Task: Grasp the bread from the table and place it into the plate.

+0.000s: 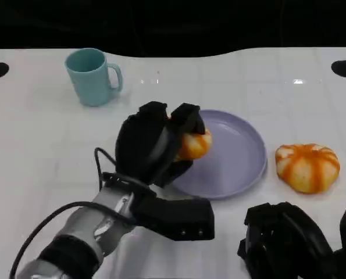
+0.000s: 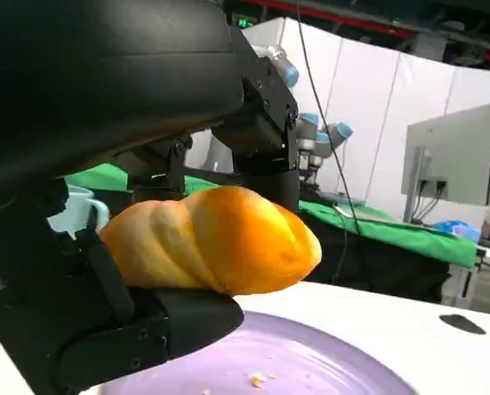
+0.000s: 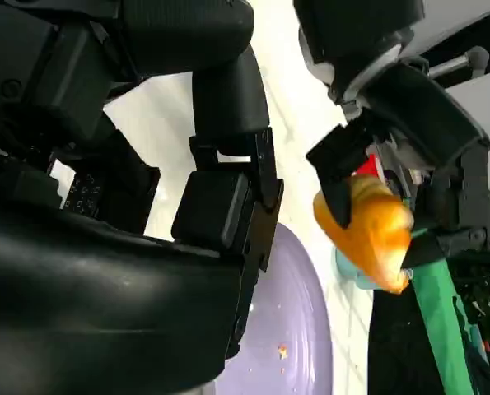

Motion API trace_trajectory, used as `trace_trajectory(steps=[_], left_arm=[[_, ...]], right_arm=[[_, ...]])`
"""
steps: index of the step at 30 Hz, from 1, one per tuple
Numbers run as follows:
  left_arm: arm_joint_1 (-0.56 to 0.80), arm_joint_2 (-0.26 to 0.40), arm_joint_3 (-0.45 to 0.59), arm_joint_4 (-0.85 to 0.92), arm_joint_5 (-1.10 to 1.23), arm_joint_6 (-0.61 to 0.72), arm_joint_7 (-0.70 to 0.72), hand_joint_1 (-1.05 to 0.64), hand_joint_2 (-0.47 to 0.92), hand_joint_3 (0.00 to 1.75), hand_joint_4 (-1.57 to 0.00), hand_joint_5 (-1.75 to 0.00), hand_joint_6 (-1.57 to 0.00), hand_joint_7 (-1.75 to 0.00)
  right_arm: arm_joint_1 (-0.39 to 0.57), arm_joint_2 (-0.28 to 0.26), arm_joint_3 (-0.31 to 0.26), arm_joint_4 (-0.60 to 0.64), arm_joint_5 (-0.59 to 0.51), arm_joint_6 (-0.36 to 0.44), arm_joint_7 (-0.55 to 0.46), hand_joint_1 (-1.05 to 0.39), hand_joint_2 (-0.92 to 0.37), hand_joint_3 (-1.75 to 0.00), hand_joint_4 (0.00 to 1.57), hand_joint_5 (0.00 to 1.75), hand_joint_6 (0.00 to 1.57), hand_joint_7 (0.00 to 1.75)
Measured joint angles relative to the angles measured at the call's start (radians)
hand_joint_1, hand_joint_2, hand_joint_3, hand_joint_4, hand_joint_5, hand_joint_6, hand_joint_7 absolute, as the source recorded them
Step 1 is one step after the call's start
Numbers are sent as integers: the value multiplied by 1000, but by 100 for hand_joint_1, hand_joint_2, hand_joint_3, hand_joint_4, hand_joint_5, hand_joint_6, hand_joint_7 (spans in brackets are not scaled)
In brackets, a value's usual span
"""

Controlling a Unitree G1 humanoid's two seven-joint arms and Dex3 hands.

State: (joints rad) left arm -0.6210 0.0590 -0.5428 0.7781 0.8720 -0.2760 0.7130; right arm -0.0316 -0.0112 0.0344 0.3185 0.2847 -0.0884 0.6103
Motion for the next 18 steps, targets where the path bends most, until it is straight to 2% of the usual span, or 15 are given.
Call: trace_trajectory(steps=[3, 10, 12, 14, 16, 17, 18], left_arm=[[-37, -30, -11, 72, -8, -14, 5, -28, 8, 145, -106, -175, -88, -175], [-115, -84, -29, 215, -14, -20, 11, -35, 20, 153, -103, -175, -83, -175], [-134, -94, -42, 245, -11, -16, 14, -37, 21, 150, -101, -175, -80, -175], [-153, -102, -55, 269, -8, -9, 15, -40, 28, 135, -94, -174, -81, -148], [-171, -107, -62, 289, -8, 1, 11, -44, 36, 121, -91, -152, -84, -114], [-182, -109, -65, 298, -8, 6, 6, -45, 38, 116, -90, -144, -84, -102], [-190, -110, -68, 303, -9, 9, -4, -46, 39, 111, -86, -138, -79, -89]], right_arm=[[2, 1, -1, -2, 10, 9, 1, -105, 6, -149, 155, 134, 157, 99], [3, 0, -2, -4, 18, 14, 3, -105, 2, -144, 154, 133, 157, 100], [3, -1, -2, -3, 17, 8, 6, -105, 2, -144, 154, 133, 157, 99], [3, -1, -2, 0, 17, 2, 10, -105, 1, -144, 153, 134, 157, 100], [2, -2, -2, 2, 15, 0, 9, -105, 2, -144, 152, 134, 157, 100], [0, -2, -2, 3, 14, 0, 9, -105, 2, -144, 152, 134, 157, 100], [-1, -2, -2, 4, 14, 0, 7, -105, 2, -145, 152, 134, 157, 100]])
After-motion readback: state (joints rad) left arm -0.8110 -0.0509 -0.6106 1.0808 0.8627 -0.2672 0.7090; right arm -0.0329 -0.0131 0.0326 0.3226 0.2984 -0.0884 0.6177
